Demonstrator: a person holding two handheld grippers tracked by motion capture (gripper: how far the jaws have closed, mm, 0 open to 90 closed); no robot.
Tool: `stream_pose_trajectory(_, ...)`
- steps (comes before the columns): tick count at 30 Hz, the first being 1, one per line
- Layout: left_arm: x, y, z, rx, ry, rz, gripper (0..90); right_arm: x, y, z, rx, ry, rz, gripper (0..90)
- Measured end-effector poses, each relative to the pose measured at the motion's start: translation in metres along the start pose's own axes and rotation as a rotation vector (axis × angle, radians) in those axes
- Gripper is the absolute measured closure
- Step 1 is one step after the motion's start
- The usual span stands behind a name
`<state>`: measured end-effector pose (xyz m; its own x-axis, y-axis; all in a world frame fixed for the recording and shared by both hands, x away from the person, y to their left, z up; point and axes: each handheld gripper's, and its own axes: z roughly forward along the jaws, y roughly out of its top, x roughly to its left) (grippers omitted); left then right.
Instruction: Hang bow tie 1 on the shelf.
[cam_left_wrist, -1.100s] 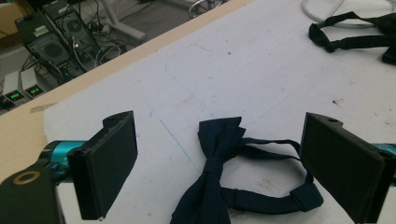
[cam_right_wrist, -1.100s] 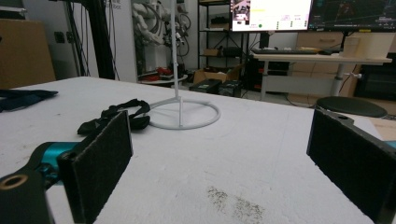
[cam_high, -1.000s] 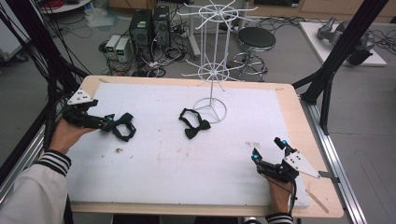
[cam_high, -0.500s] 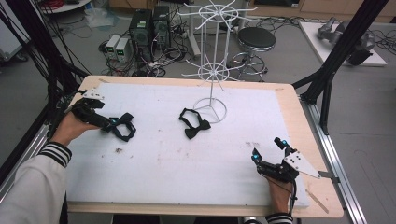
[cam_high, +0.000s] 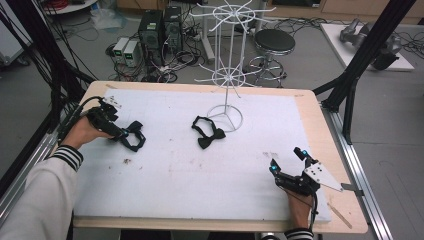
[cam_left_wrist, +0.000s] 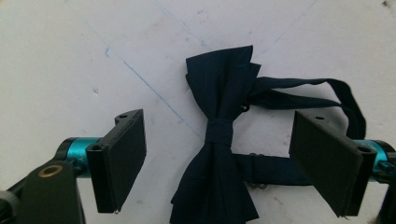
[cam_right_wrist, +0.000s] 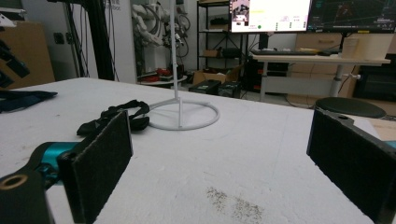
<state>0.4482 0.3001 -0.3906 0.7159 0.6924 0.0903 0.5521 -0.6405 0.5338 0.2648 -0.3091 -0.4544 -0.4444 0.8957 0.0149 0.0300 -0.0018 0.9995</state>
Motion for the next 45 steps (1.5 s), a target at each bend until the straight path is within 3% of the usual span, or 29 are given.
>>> stream_pose_trajectory(6,-0.001,0.003,0.005,0.031,-0.004,-0.001,21.7,0.0,0.0,0.0,0.0,0.0,0.0,6.2)
stream_pose_trajectory(18,-0.002,0.006,0.012,0.11,-0.015,0.007,35.2,0.0,0.0,0.0,0.0,-0.001,0.0,6.2)
stream_pose_trajectory(24,-0.002,0.007,0.019,0.167,0.01,-0.006,40.6,0.0,0.0,0.0,0.0,0.001,0.002,6.2)
stream_pose_trajectory(39,-0.002,0.01,0.026,0.206,0.007,-0.009,51.5,0.0,0.0,0.0,0.001,0.0,0.0,6.2)
stream_pose_trajectory(45,-0.004,0.009,0.028,0.216,-0.001,-0.009,65.9,0.0,0.0,0.0,0.001,0.001,0.0,6.2)
